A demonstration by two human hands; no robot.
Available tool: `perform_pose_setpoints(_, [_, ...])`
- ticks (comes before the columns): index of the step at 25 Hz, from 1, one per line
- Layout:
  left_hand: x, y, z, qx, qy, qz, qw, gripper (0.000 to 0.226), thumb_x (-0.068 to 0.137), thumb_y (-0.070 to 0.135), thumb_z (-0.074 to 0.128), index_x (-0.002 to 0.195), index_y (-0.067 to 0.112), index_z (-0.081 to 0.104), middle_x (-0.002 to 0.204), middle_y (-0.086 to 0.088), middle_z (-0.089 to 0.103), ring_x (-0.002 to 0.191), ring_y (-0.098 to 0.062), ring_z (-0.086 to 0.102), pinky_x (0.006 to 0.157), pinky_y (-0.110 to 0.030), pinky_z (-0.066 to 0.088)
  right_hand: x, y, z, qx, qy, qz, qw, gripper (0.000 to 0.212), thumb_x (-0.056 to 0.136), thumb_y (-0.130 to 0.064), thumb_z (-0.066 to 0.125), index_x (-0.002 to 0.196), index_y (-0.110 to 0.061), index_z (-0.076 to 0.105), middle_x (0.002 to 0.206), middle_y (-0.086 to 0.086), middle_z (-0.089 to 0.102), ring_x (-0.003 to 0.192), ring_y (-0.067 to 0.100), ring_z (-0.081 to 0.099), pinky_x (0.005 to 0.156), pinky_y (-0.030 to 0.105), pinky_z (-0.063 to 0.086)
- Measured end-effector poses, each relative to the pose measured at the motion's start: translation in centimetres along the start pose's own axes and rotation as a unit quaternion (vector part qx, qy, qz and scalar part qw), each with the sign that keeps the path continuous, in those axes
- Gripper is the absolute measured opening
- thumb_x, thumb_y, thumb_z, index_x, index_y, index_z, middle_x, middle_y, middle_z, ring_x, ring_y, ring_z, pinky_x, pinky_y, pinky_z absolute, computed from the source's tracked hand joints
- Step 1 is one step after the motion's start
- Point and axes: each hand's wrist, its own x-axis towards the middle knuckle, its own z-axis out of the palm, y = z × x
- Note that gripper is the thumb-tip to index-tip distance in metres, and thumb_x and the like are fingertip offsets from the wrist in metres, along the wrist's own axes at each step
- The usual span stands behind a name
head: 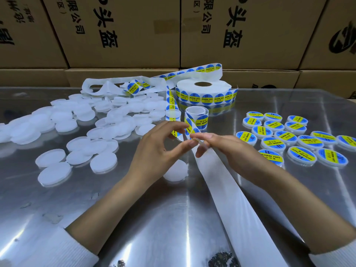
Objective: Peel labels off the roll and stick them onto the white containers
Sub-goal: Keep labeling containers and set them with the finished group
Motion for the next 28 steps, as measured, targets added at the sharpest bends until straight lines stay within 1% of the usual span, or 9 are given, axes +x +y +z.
perform_pose_setpoints(2, [0.1,-0.1,-0.1,0.0,-0.001,0.0,1.0,0.04,0.076,0.053,0.063,0.106,0.027,0.065,0.095,0.013,0.064,0.081,-0.002,0.057,0.076,-0.011,0.04,-0.1,-0.2,0.2,0.077,0.008,-0.018,0.997,0.02,0.078,-0.036,0.066,0.093,-0.026,0.076,0.102,-0.013,0.072,0.106,-0.003,0.061,0.089,0.009,0.043])
perform_pose_setpoints(5, [0.0,-0.2,0.1,0.02,-0.012,-0.017,1.0,0.03,0.077,0.041,0.073,0.103,0.027,0.067,0.094,0.013,0.065,0.081,-0.003,0.057,0.077,-0.021,0.047,0.0,0.0,0.0,0.123,0.072,-0.025,0.99,0.012,0.069,-0.029,0.069,0.074,-0.02,0.075,0.105,-0.005,0.073,0.1,0.002,0.065,0.084,0.011,0.048])
perform_pose_setpoints(8, [-0.2,-0.3,0.2,0.081,-0.081,-0.096,0.989,0.045,0.066,0.058,0.071,0.102,0.032,0.063,0.096,0.019,0.059,0.085,0.002,0.052,0.08,-0.024,0.046,0.0,0.3,-0.2,0.11,0.13,-0.027,0.985,0.011,0.076,-0.027,0.065,0.07,-0.02,0.071,0.087,-0.003,0.073,0.084,0.002,0.065,0.075,0.008,0.047])
perform_pose_setpoints(11, [-0.3,-0.9,-0.2,0.193,-0.253,-0.195,0.928,0.079,0.048,0.08,0.067,0.107,0.032,0.047,0.105,0.012,0.042,0.101,-0.007,0.041,0.09,-0.027,0.039,0.1,0.4,-0.2,0.084,0.191,-0.012,0.978,0.016,0.087,-0.026,0.061,0.075,-0.019,0.07,0.079,-0.011,0.071,0.075,-0.007,0.063,0.062,-0.001,0.04])
perform_pose_setpoints(13, [-0.3,-1.4,-0.6,0.231,-0.305,-0.237,0.893,0.082,0.045,0.08,0.069,0.104,0.03,0.04,0.104,0.01,0.037,0.104,-0.013,0.036,0.09,-0.029,0.036,0.2,0.5,-0.2,0.08,0.21,-0.006,0.974,0.019,0.088,-0.028,0.06,0.074,-0.02,0.07,0.076,-0.015,0.071,0.072,-0.012,0.061,0.057,-0.003,0.037])
perform_pose_setpoints(17, [0.0,-1.8,-1.1,0.178,-0.286,-0.266,0.903,0.065,0.051,0.069,0.076,0.093,0.027,0.049,0.1,0.008,0.054,0.096,-0.013,0.052,0.079,-0.028,0.045,0.1,0.5,0.0,0.067,0.216,-0.013,0.974,0.02,0.088,-0.026,0.062,0.07,-0.02,0.067,0.075,-0.013,0.07,0.07,-0.008,0.06,0.059,-0.001,0.038])
perform_pose_setpoints(21, [-0.2,-1.0,-0.6,0.051,-0.191,-0.187,0.962,0.051,0.062,0.042,0.084,0.102,0.033,0.054,0.094,0.019,0.06,0.079,0.003,0.058,0.072,-0.021,0.049,0.0,0.3,0.2,0.077,0.204,-0.025,0.976,0.015,0.086,-0.02,0.063,0.072,-0.017,0.067,0.074,-0.009,0.07,0.069,-0.004,0.06,0.063,0.003,0.04])
perform_pose_setpoints(23, [-0.3,-0.3,0.0,-0.004,-0.135,-0.136,0.981,0.054,0.067,0.028,0.083,0.111,0.034,0.054,0.095,0.02,0.058,0.073,0.005,0.057,0.065,-0.01,0.045,0.0,0.2,0.3,0.087,0.2,-0.022,0.976,0.012,0.086,-0.019,0.063,0.076,-0.014,0.069,0.082,-0.002,0.071,0.077,0.002,0.063,0.07,0.007,0.044])
perform_pose_setpoints(28, [-0.6,0.8,0.7,-0.012,-0.084,-0.069,0.994,0.056,0.067,0.031,0.084,0.116,0.033,0.056,0.084,0.015,0.061,0.066,-0.004,0.046,0.06,-0.011,0.037,0.1,-0.1,1.0,0.08,0.188,-0.015,0.979,0.02,0.086,-0.019,0.063,0.088,-0.001,0.069,0.096,0.016,0.071,0.084,0.014,0.064,0.086,0.025,0.049])
